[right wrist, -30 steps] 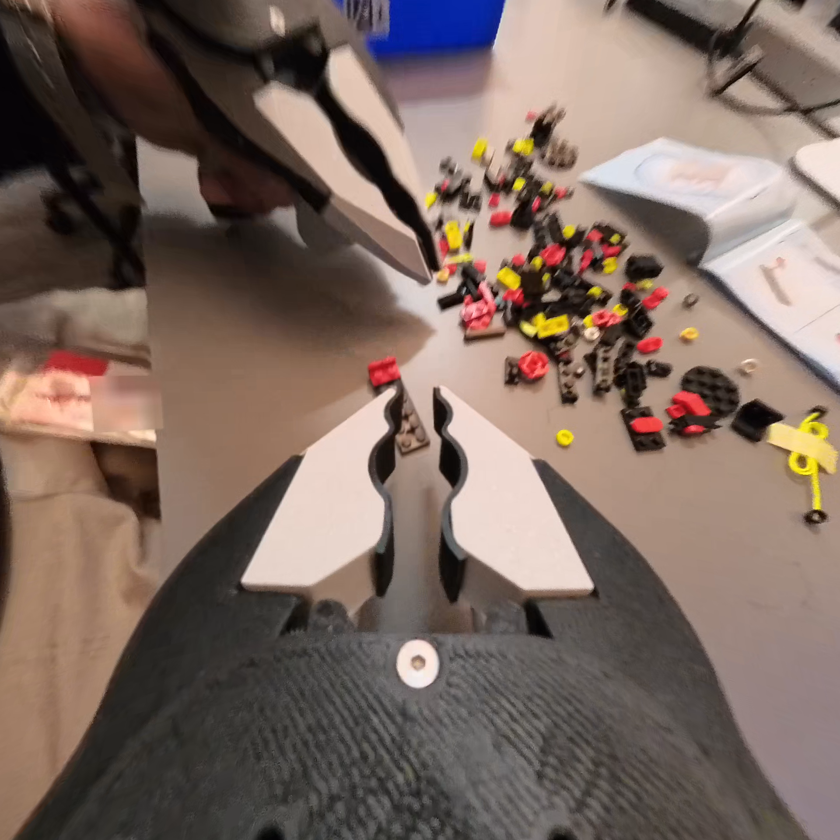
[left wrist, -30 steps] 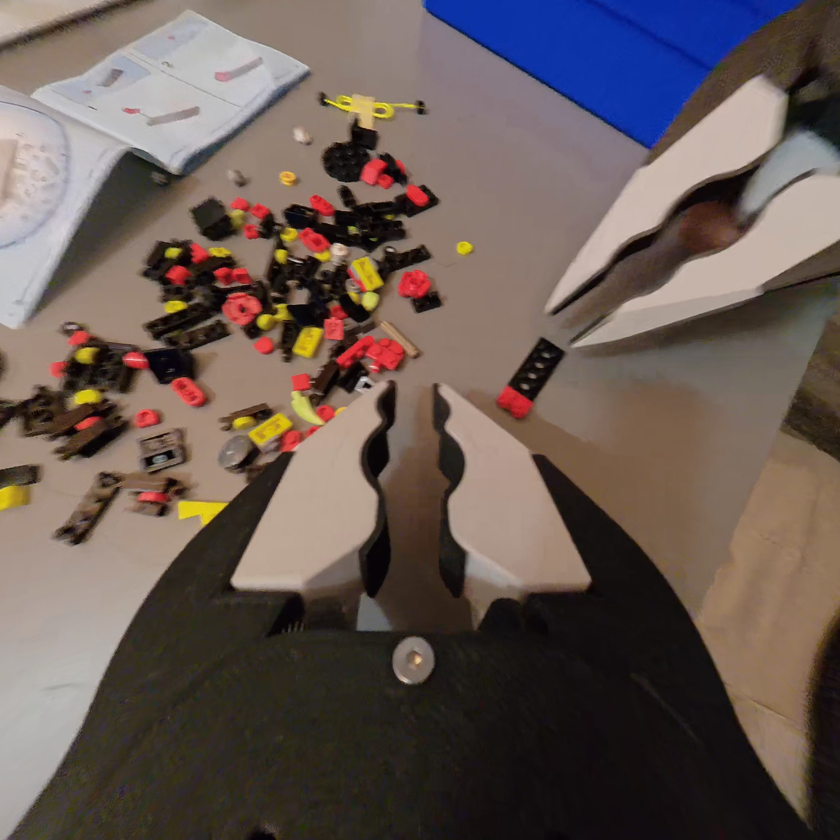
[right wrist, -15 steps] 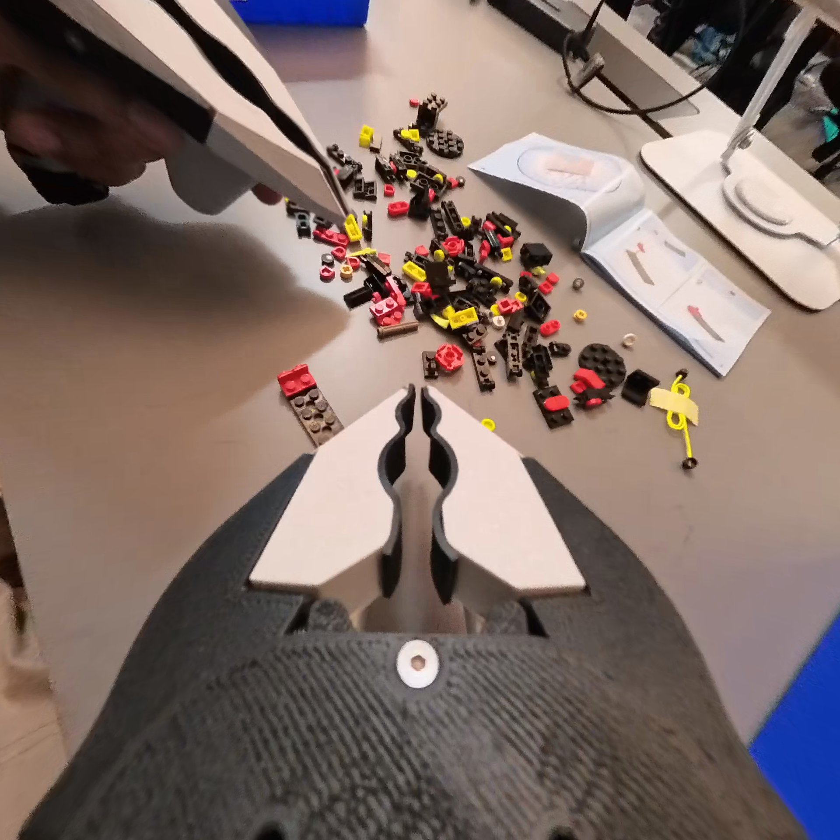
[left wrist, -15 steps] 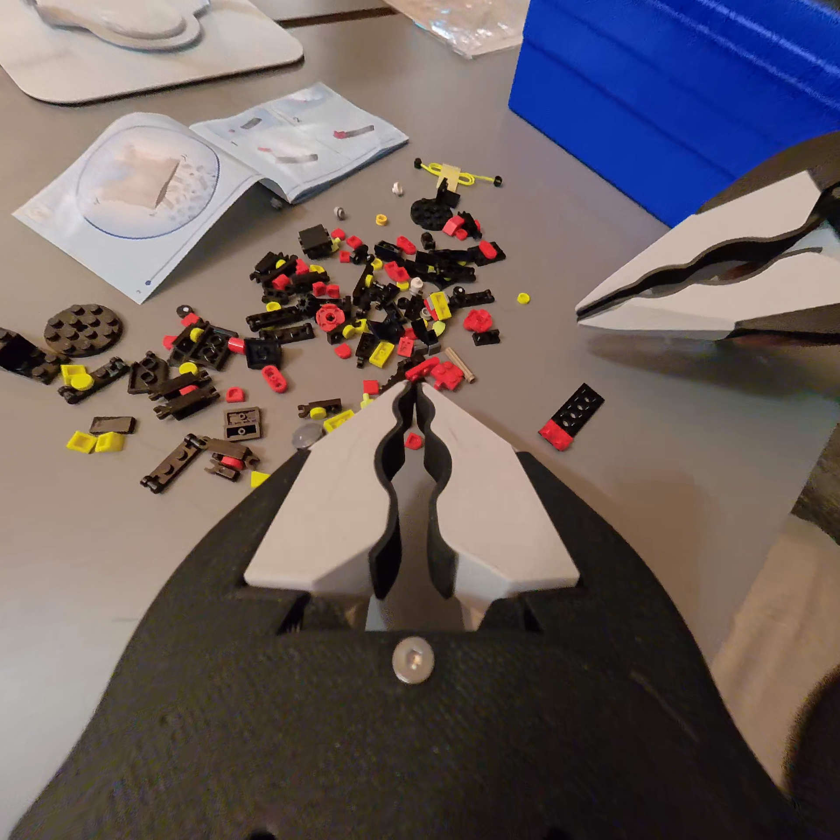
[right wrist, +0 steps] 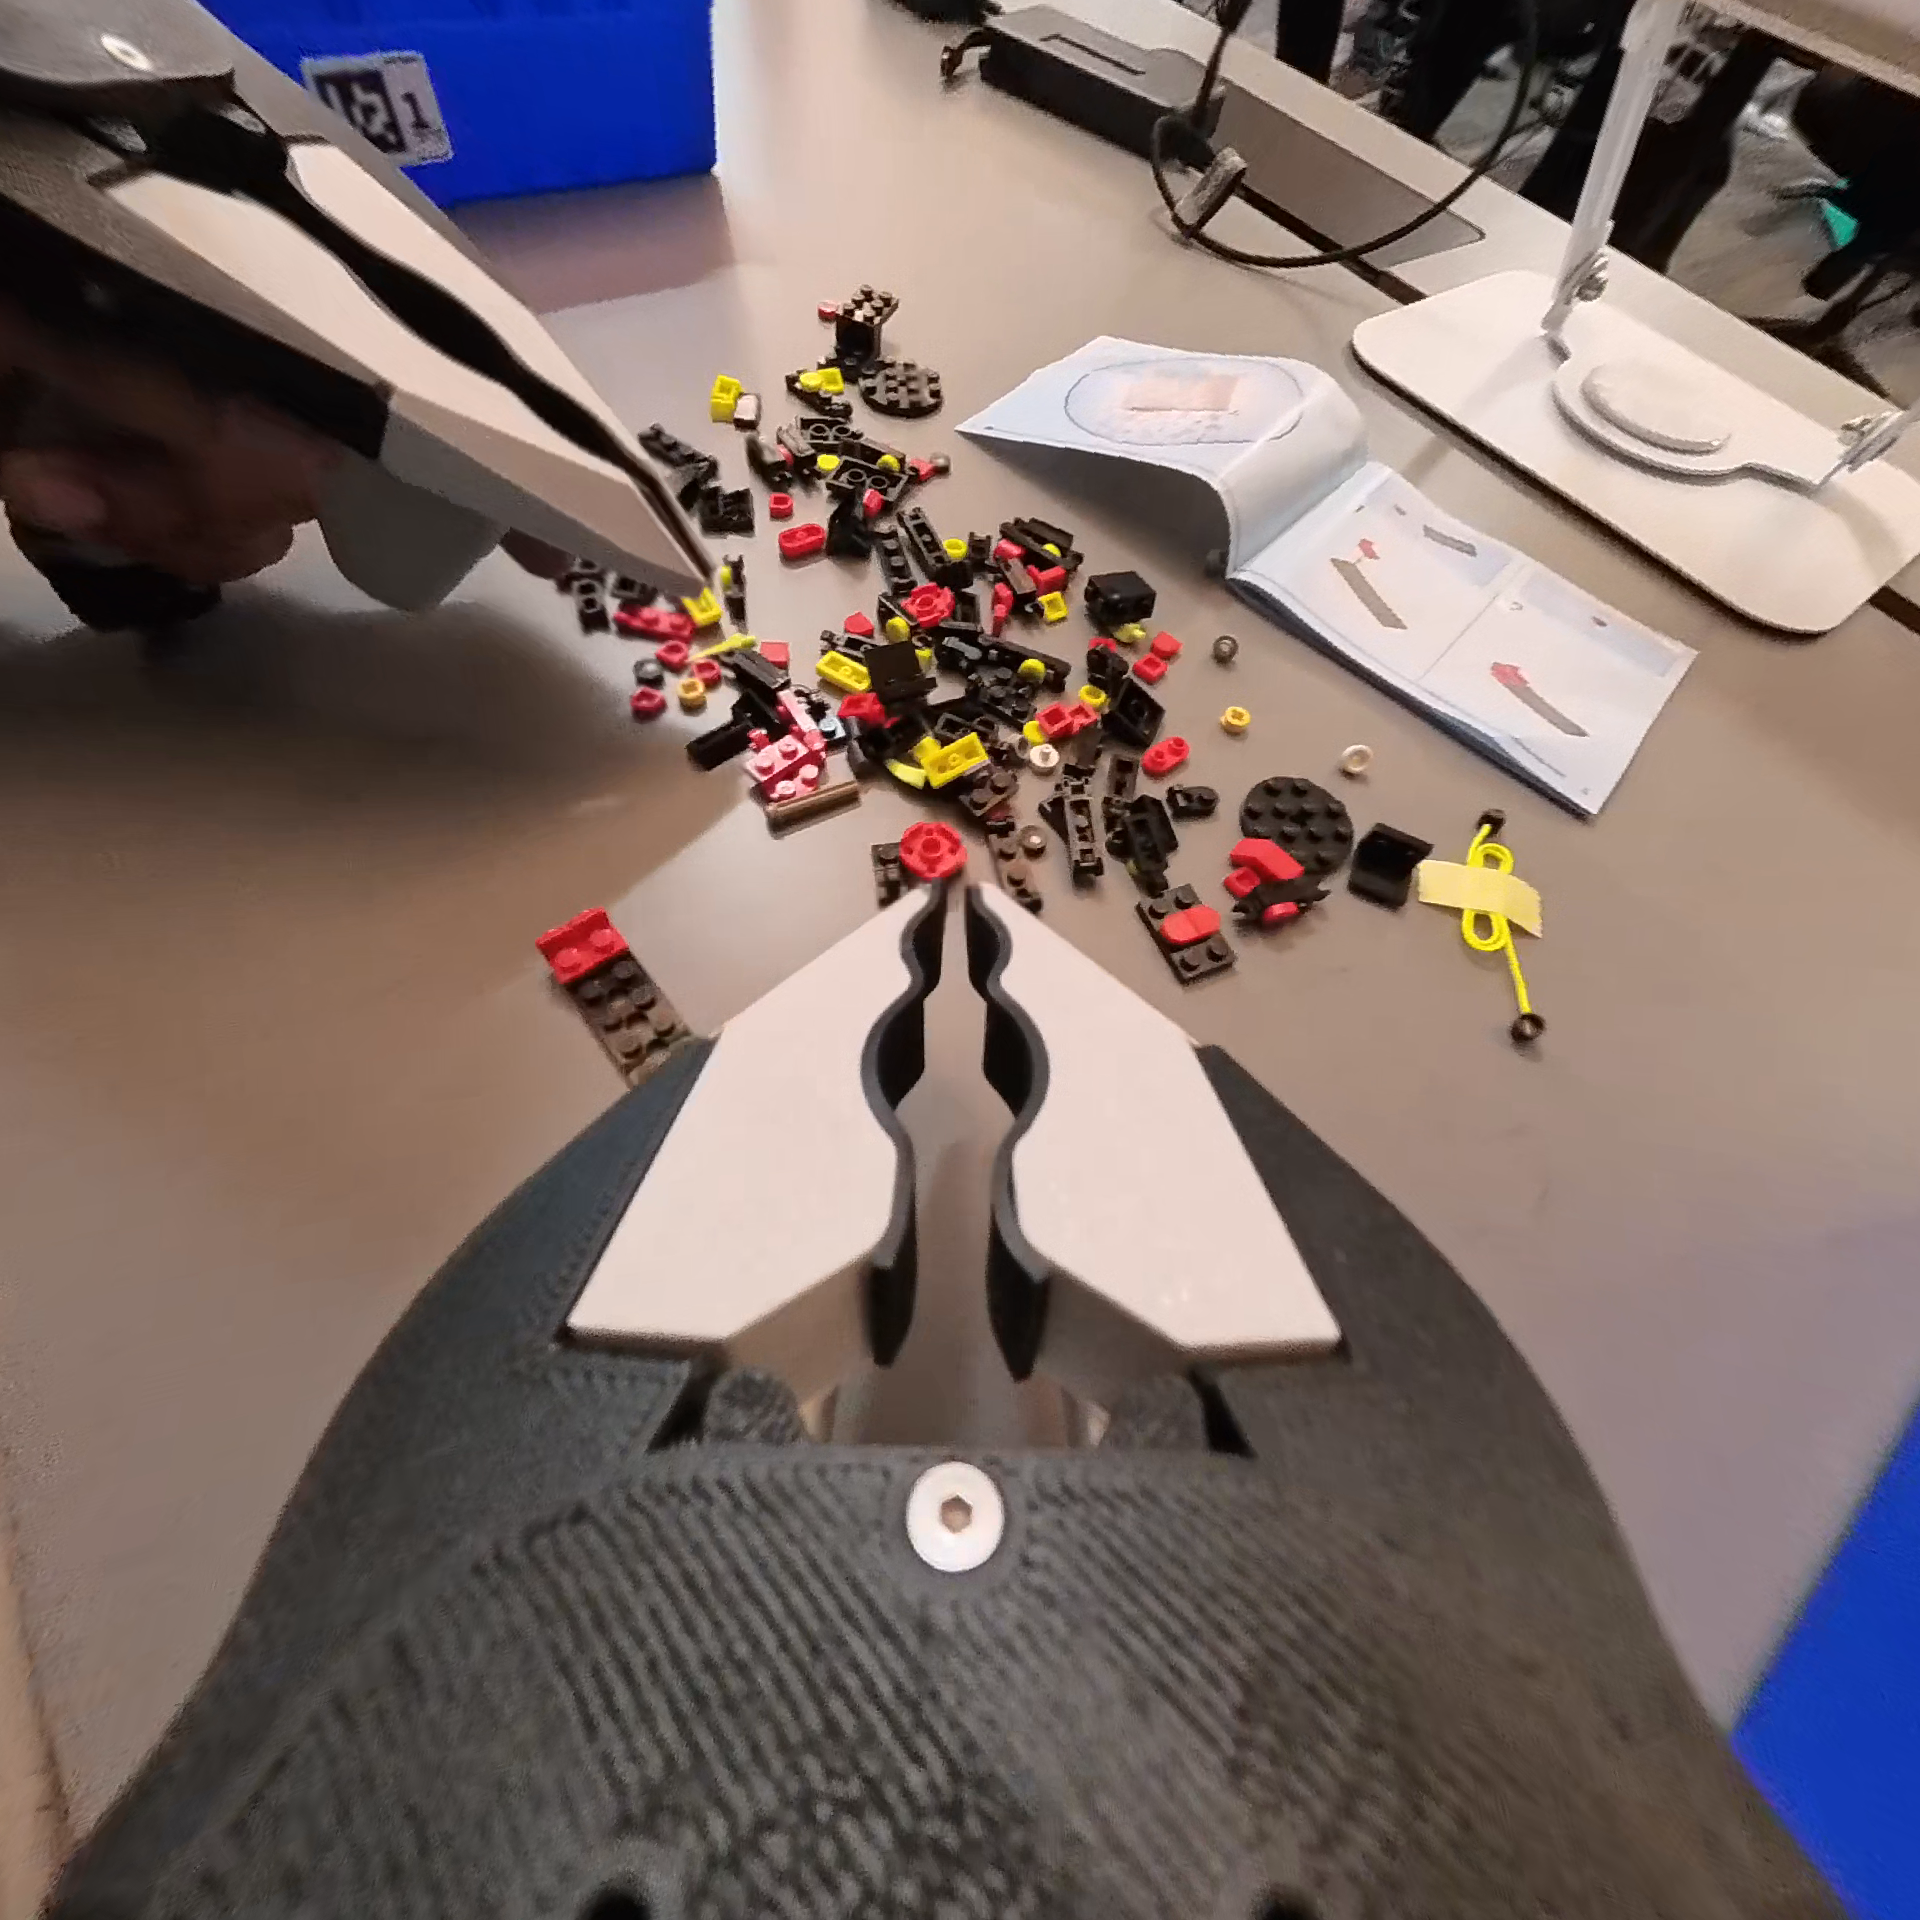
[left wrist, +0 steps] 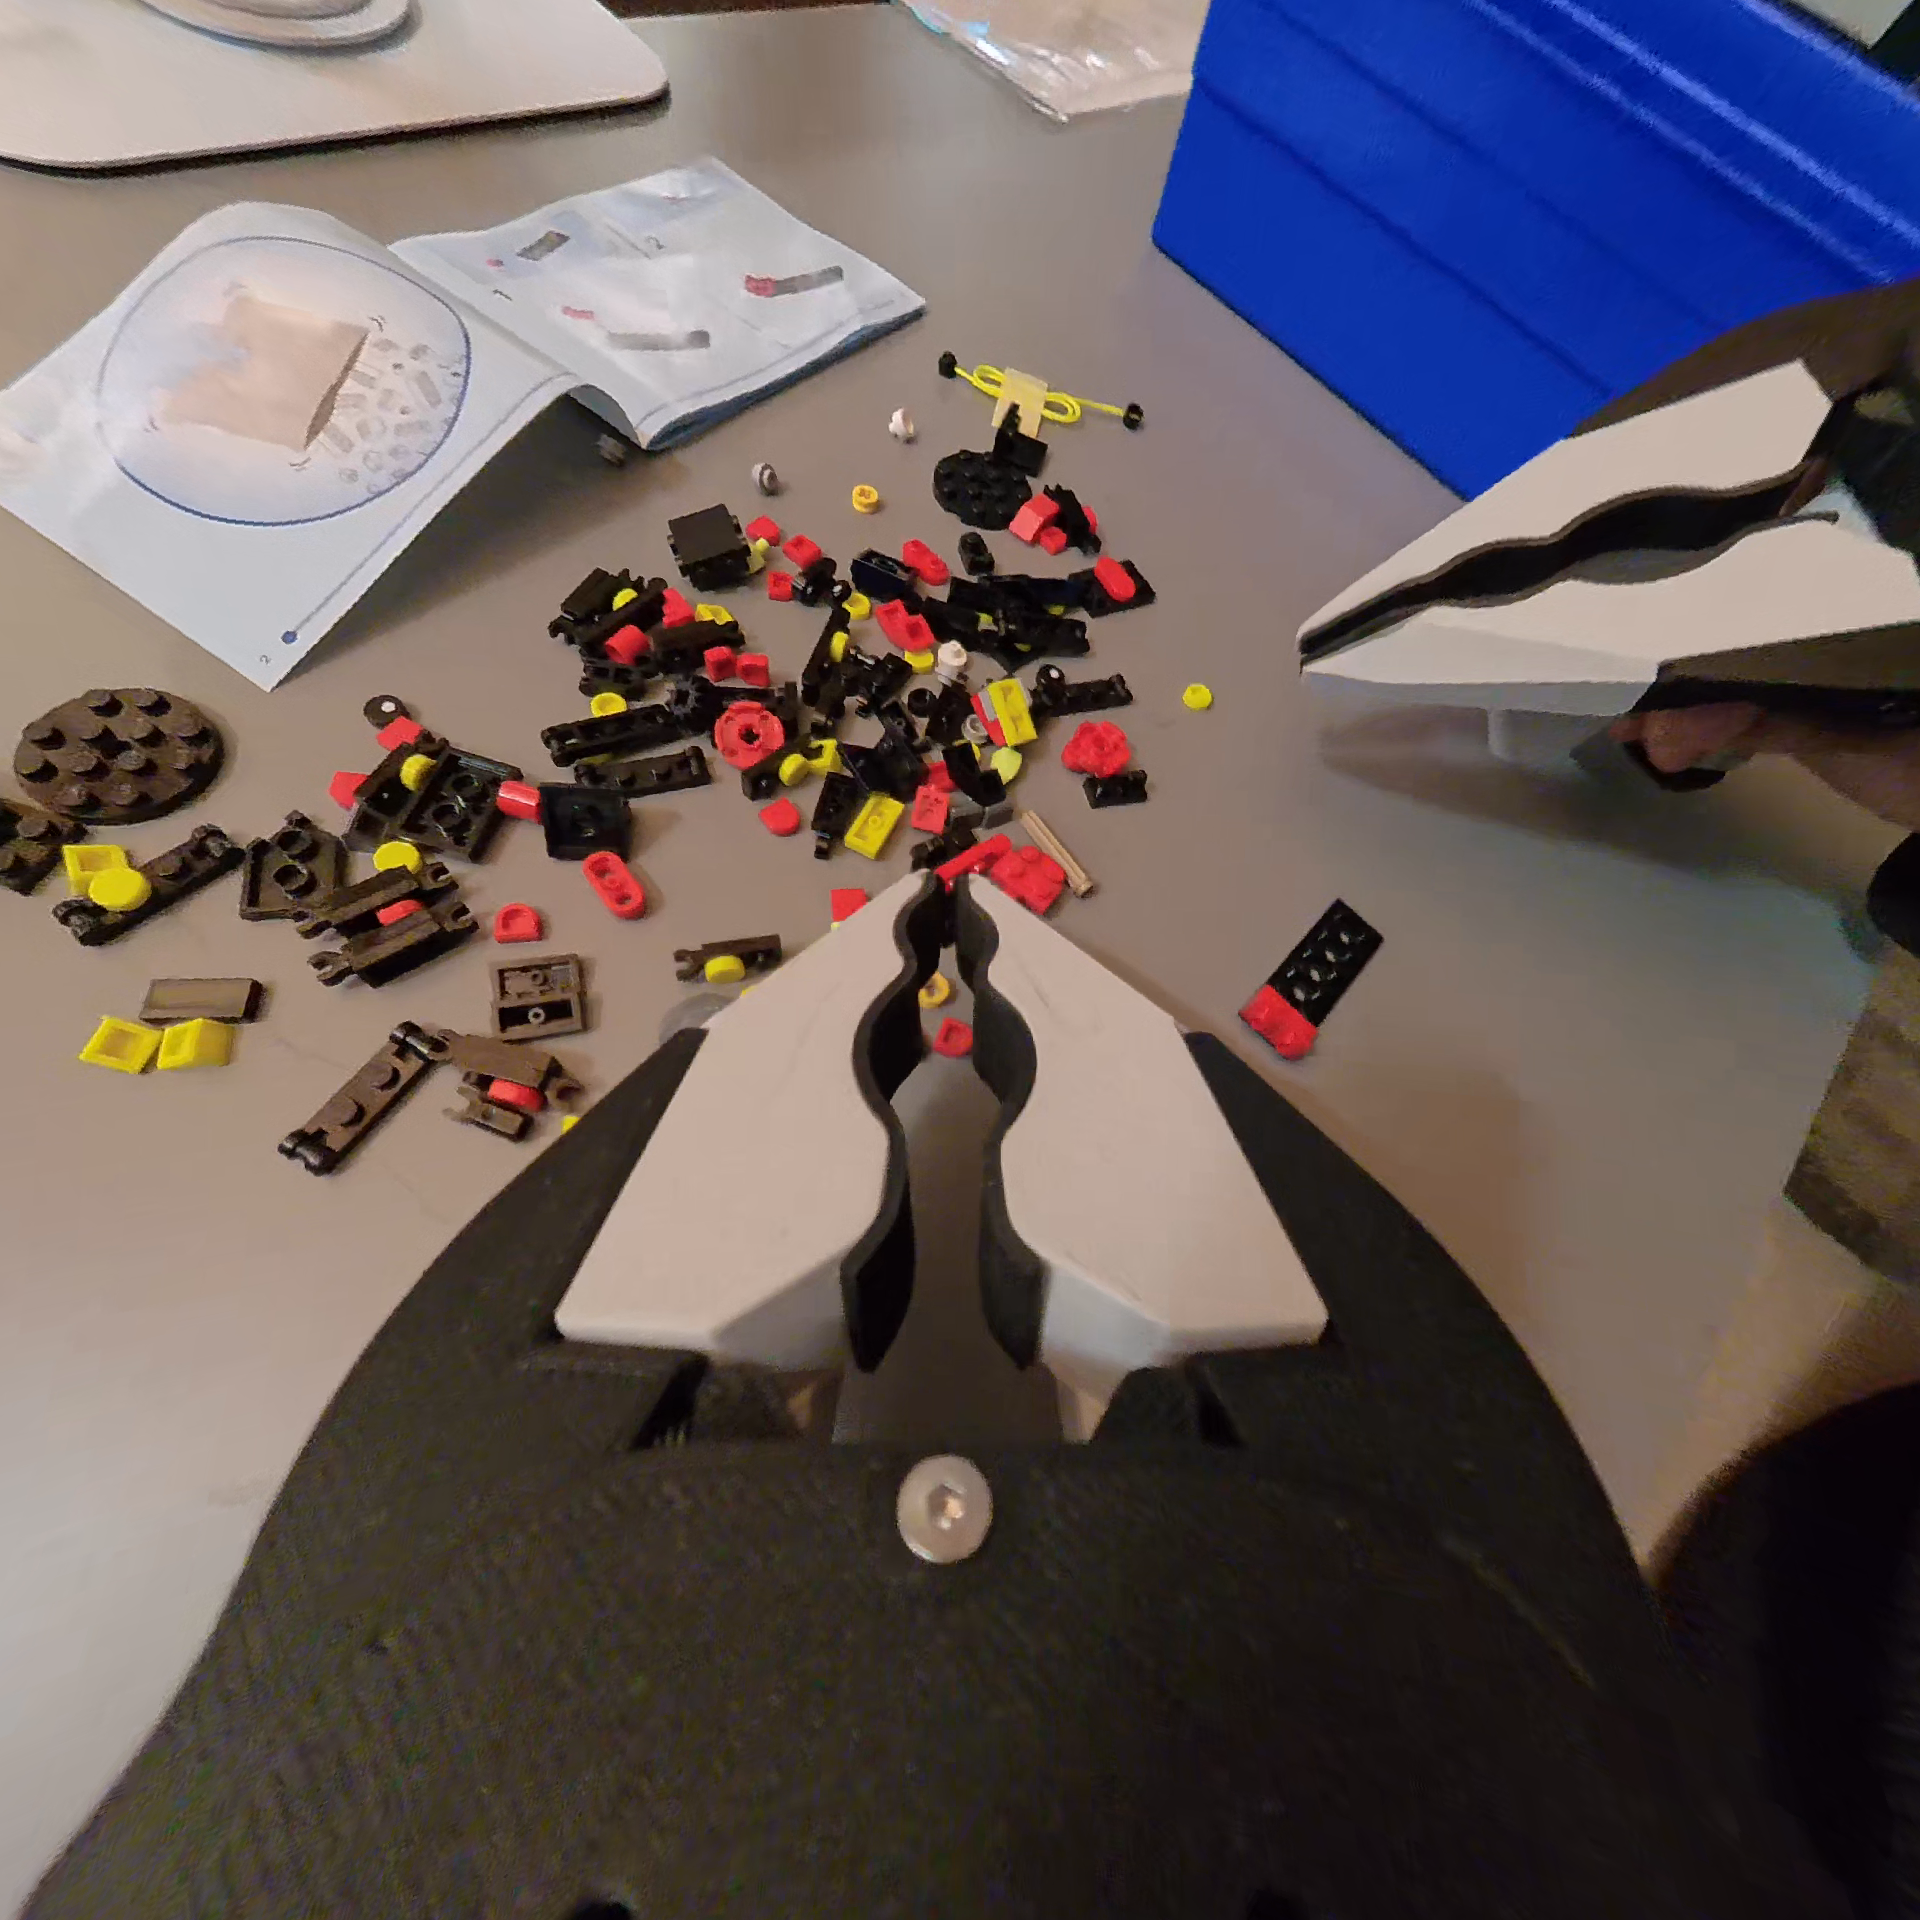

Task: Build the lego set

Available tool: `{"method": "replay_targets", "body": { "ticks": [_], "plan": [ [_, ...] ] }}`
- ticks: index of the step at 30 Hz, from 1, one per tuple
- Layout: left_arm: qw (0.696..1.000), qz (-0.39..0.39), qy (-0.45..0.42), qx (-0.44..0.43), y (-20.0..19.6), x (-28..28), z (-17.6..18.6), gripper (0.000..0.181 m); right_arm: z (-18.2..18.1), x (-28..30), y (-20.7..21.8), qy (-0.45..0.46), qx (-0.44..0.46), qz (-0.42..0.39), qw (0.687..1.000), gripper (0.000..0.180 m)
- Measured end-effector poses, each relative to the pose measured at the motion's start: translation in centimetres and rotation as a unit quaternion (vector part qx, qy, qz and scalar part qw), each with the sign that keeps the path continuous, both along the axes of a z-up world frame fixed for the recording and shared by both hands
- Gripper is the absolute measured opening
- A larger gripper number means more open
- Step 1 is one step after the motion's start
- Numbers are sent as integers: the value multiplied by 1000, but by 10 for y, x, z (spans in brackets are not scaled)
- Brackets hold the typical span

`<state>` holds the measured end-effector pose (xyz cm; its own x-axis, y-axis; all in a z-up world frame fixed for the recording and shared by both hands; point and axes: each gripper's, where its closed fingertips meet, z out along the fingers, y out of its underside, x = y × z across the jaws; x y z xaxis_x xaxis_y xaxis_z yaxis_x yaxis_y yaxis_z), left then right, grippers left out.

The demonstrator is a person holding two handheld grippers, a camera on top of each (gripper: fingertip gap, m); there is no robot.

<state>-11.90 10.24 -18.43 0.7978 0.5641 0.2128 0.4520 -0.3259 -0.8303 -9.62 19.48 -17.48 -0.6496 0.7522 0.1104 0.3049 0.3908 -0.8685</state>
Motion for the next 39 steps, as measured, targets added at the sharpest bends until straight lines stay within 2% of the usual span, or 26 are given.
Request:
{"method": "replay_targets", "body": {
  "ticks": [19,23,27,31,39],
  "plan": [
    [1000,0,-6,20,9,-14,6,0,8,-17,2,0,-27,-10,1000,7],
    [1000,3,11,19,11,-20,10,1,20,-24,4,2,-76,-28,997,6],
    [999,14,23,29,11,-24,16,0,13,-27,11,-53,-138,-49,988,8],
    [999,14,31,40,16,-21,23,0,6,-25,25,-53,-116,-76,989,9],
    [997,-19,58,45,56,-22,31,0,9,10,41,-13,-59,-93,994,10]
  ]
}}
